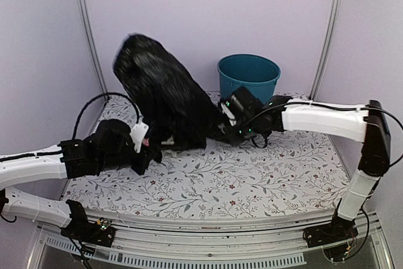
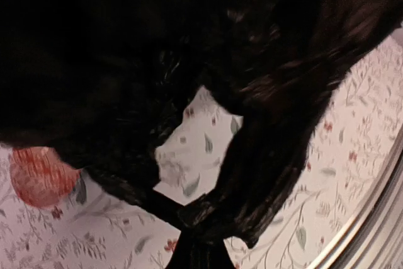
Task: Put the trash bags into the trash bin
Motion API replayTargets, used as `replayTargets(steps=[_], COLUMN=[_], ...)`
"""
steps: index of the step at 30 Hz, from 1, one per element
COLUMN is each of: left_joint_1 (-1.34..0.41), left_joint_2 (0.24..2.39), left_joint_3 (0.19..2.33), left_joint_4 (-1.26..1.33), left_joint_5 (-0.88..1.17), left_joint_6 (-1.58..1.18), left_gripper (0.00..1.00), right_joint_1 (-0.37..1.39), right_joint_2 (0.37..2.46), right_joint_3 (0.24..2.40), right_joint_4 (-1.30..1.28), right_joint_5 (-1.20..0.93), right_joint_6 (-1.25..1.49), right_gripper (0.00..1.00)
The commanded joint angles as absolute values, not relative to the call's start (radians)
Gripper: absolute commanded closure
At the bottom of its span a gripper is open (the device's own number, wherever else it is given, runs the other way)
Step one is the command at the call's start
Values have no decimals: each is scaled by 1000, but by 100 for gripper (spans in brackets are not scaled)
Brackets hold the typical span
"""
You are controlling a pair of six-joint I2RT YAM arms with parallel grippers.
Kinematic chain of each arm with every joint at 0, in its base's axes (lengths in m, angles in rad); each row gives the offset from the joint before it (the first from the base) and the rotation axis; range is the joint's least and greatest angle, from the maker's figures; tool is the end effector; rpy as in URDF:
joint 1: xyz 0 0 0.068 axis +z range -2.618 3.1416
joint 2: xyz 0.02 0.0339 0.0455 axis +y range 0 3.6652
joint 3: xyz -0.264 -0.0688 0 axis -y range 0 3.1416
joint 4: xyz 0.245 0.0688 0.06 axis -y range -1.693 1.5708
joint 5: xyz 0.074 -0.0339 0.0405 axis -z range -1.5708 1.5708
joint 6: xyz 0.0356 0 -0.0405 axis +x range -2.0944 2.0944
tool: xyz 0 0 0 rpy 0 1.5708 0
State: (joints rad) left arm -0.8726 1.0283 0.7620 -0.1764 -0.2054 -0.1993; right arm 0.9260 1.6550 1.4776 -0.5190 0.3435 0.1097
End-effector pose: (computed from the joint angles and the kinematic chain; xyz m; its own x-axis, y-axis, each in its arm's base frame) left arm 0.1561 -0.1747 0.2864 -0.3949 0.1691 -0.9030 0.5644 0.8202 -0.0933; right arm 0.2358 0.2936 0.3234 -0.4486 -0.4250 -0.7862 -0.5514 0.8239 -0.1307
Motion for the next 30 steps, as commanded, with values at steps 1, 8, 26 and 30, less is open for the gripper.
replayTargets(steps=[1, 8, 26, 30], left_joint_1=[-975, -979, -882, -750], left_joint_2=[805, 843, 1094, 1213], left_joint_3=[755, 1009, 1173, 1229], left_joint_4=[-310, -380, -400, -406], left_joint_5=[-268, -284, -182, -71], left_joint_6=[-368, -271, -478, -522], left_gripper=[100, 100, 100, 100], right_joint_1=[986, 1089, 883, 818], right_joint_2=[1626, 1329, 1497, 1585], right_joint_3=[1400, 1449, 1650, 1700], right_joint_4=[-855, -504, -660, -665], right_joint_5=[340, 118, 168, 175], right_joint_6=[370, 270, 478, 468], right_gripper=[99, 99, 99, 99])
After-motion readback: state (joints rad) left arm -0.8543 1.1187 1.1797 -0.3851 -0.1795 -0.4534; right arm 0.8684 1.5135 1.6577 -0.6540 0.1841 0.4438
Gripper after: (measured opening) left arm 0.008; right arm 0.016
